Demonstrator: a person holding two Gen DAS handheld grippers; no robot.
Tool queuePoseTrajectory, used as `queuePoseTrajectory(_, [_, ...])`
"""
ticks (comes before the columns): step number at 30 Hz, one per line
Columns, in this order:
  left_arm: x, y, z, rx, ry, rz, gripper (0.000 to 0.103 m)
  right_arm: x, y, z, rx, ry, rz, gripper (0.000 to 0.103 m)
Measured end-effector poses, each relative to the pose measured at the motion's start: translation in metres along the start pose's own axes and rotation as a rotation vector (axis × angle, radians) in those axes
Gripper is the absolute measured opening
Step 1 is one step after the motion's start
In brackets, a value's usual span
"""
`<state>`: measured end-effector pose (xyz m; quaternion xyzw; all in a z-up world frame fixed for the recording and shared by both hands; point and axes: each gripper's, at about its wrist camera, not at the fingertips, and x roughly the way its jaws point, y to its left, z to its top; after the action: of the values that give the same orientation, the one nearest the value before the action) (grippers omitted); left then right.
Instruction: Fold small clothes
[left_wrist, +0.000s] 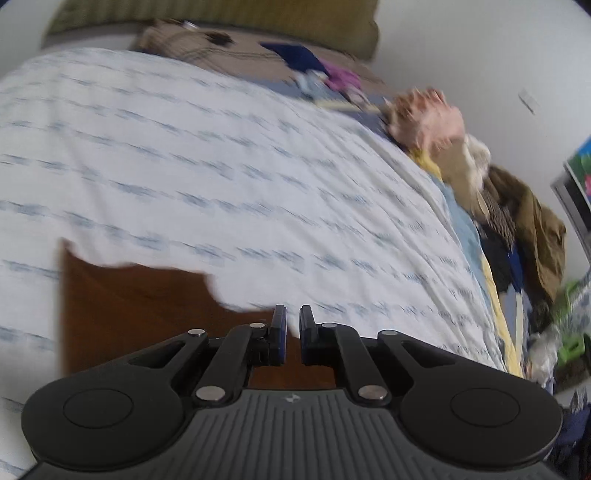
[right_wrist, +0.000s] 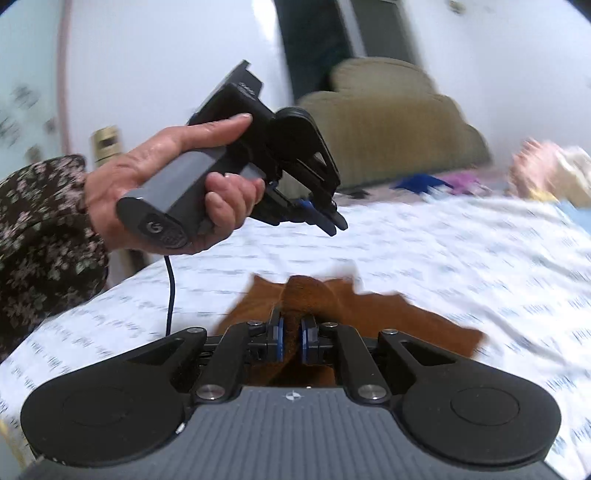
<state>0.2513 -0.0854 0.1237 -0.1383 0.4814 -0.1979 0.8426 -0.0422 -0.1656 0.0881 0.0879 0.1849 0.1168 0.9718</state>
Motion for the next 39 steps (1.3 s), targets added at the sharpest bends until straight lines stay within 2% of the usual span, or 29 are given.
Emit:
queuePoseTrajectory(3, [0.023,-0.027,-0.012,0.035,0.033,-0.031,0.007,-0.007,-0.036,-0.013,0.085,0.021,-0.037,0.010])
queuePoseTrajectory(5, [0.024,-0.033,-0.017,0.053,0.032,-0.038,0.007,-0.019,-0.051,-0.020,0.104,0.011,-0.061,0.010])
queuePoseTrajectory(6, [0.021,-0.031,-0.020,0.062,0.038,-0.049,0.007,-0.026,-0.057,-0.022,0.110,0.000,-0.073,0.010])
queuePoseTrajectory(8, [0.011,-0.026,-0.029,0.083,0.038,-0.051,0.007,-0.040,-0.061,-0.024,0.096,-0.046,-0.088,0.003])
queuePoseTrajectory(10, [-0.003,-0.014,-0.044,0.109,0.027,-0.056,0.007,-0.048,-0.065,-0.023,0.063,-0.066,-0.093,0.003])
queuePoseTrajectory(13, [-0.020,0.007,-0.072,0.133,0.020,-0.037,0.007,-0.026,-0.092,-0.034,0.181,0.074,-0.035,0.003])
queuePoseTrajectory(15, [-0.031,0.021,-0.093,0.166,-0.004,-0.005,0.008,-0.016,-0.104,-0.035,0.245,0.106,0.015,0.004])
queuePoseTrajectory(16, [-0.036,0.027,-0.104,0.184,-0.018,0.016,0.008,-0.011,-0.111,-0.031,0.291,0.118,0.073,0.006])
queuePoseTrajectory(18, [-0.047,0.035,-0.126,0.222,-0.044,0.035,0.008,0.003,-0.127,-0.018,0.385,0.139,0.197,0.017])
queuePoseTrajectory(19, [-0.052,0.037,-0.138,0.233,-0.059,0.045,0.008,0.015,-0.134,-0.010,0.421,0.166,0.247,0.029])
queuePoseTrajectory(20, [-0.057,0.037,-0.149,0.252,-0.075,0.050,0.008,0.030,-0.142,-0.002,0.463,0.190,0.292,0.050])
queuePoseTrajectory(21, [-0.062,0.033,-0.161,0.276,-0.094,0.055,0.008,0.050,-0.150,0.007,0.496,0.230,0.342,0.062])
queuePoseTrajectory(22, [-0.065,0.029,-0.172,0.309,-0.115,0.067,0.009,0.069,-0.158,0.014,0.527,0.286,0.388,0.069])
queuePoseTrajectory(24, [-0.068,0.015,-0.193,0.385,-0.141,0.108,0.012,0.100,-0.172,0.022,0.601,0.324,0.376,0.067])
queuePoseTrajectory(26, [-0.066,0.003,-0.210,0.427,-0.150,0.113,0.015,0.127,-0.176,0.030,0.600,0.393,0.373,0.067])
queuePoseTrajectory(27, [-0.063,-0.003,-0.216,0.446,-0.144,0.106,0.021,0.142,-0.181,0.030,0.621,0.440,0.352,0.067])
queuePoseTrajectory(28, [-0.057,-0.010,-0.220,0.456,-0.139,0.106,0.031,0.153,-0.183,0.030,0.636,0.480,0.379,0.067])
queuePoseTrajectory(30, [-0.053,-0.017,-0.227,0.456,-0.155,0.119,0.039,0.177,-0.187,0.023,0.702,0.538,0.463,0.067])
queuePoseTrajectory(32, [-0.051,-0.021,-0.227,0.439,-0.174,0.115,0.041,0.189,-0.181,0.021,0.692,0.559,0.529,0.067])
queuePoseTrajectory(35, [-0.045,-0.018,-0.219,0.385,-0.172,0.124,0.046,0.210,-0.170,0.019,0.663,0.618,0.532,0.067])
queuePoseTrajectory(36, [-0.041,-0.016,-0.216,0.366,-0.168,0.125,0.052,0.213,-0.167,0.018,0.649,0.629,0.536,0.068])
queuePoseTrajectory(39, [-0.034,-0.013,-0.213,0.342,-0.150,0.139,0.053,0.219,-0.152,0.018,0.586,0.658,0.549,0.070])
